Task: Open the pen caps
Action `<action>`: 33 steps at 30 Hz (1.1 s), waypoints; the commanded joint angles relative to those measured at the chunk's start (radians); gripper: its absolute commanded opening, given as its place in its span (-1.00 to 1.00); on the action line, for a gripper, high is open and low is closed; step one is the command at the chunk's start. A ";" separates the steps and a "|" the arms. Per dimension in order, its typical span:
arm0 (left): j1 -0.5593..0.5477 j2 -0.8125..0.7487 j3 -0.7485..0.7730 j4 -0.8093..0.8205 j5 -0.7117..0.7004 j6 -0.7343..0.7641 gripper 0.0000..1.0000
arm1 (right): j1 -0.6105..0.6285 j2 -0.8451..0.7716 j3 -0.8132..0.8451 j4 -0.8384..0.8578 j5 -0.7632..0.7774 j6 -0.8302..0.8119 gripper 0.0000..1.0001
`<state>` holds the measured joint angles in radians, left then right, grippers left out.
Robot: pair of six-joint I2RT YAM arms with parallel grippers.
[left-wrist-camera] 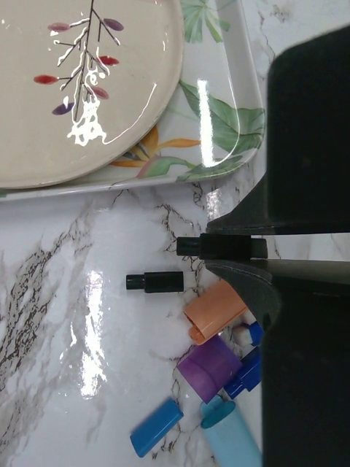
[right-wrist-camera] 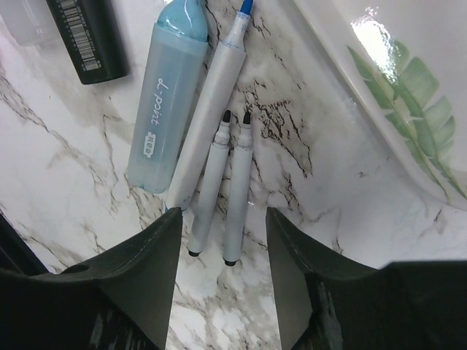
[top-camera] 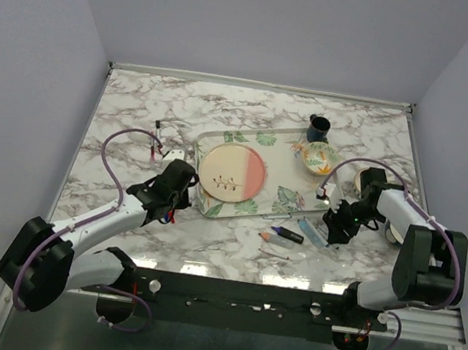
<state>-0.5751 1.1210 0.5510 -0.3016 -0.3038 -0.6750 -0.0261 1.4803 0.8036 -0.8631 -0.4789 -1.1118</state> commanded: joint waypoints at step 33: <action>0.154 -0.027 0.101 0.083 0.038 0.074 0.69 | -0.020 -0.482 0.247 0.139 -0.573 0.539 1.00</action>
<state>-0.5186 1.1507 0.6487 -0.3424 -0.3008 -0.6601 -0.0414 1.0035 1.0306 -0.8944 -0.8993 -0.9821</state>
